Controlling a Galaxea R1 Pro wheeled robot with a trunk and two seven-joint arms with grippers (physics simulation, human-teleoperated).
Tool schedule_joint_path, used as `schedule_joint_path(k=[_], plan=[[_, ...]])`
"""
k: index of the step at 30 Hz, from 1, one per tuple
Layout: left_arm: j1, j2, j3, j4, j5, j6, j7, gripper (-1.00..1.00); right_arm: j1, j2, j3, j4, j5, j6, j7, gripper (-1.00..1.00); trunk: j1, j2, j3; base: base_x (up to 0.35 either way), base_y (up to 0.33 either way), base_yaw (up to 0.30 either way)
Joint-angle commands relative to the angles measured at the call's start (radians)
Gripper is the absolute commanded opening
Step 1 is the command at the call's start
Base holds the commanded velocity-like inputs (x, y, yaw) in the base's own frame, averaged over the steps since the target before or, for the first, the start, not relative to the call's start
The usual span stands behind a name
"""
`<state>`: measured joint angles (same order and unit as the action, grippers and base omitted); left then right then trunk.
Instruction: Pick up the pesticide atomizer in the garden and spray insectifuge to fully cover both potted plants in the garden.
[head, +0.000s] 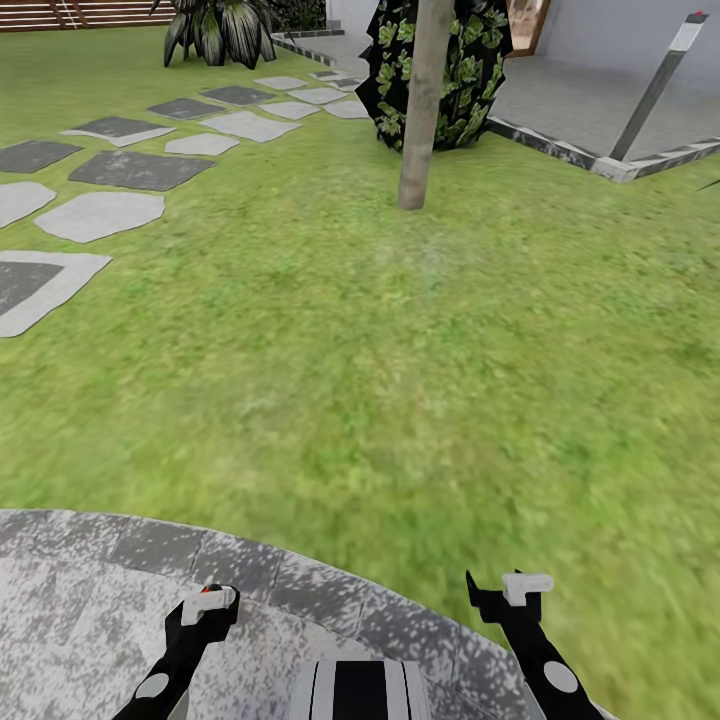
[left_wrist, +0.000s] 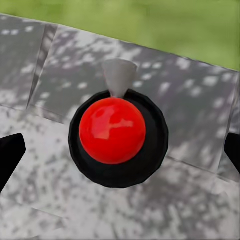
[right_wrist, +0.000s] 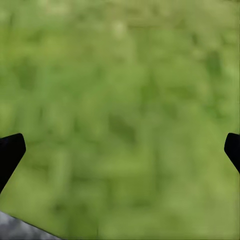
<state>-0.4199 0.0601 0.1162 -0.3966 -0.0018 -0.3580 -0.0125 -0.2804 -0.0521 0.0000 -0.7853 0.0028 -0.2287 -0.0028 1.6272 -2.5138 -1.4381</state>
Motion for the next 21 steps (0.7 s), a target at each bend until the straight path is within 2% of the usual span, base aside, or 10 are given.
schedule_joint_path(k=[1,7,8,21], plan=[[0.0,0.0,0.003,0.001,0.0,-0.004,-0.001,1.0,0.0,0.0,0.0,0.0,0.0,-0.003,0.0,1.0,0.0,0.0,-0.001,0.003,0.0,0.0],[0.0,0.001,0.003,0.001,0.0,-0.004,-0.001,1.0,0.0,0.0,0.0,-0.001,0.0,-0.003,0.0,1.0,0.0,0.0,-0.001,0.0,0.0,0.0],[0.0,0.0,0.003,0.001,0.0,-0.004,-0.001,-1.0,0.0,0.0,0.0,-0.001,0.0,-0.003,0.0,1.0,0.0,0.0,-0.001,0.0,0.0,0.0],[0.0,0.003,0.003,0.0,0.003,-0.005,-0.001,-1.0,0.0,0.0,0.0,0.0,0.0,-0.003,0.0,1.0,0.0,0.0,-0.001,0.0,0.0,0.0]])
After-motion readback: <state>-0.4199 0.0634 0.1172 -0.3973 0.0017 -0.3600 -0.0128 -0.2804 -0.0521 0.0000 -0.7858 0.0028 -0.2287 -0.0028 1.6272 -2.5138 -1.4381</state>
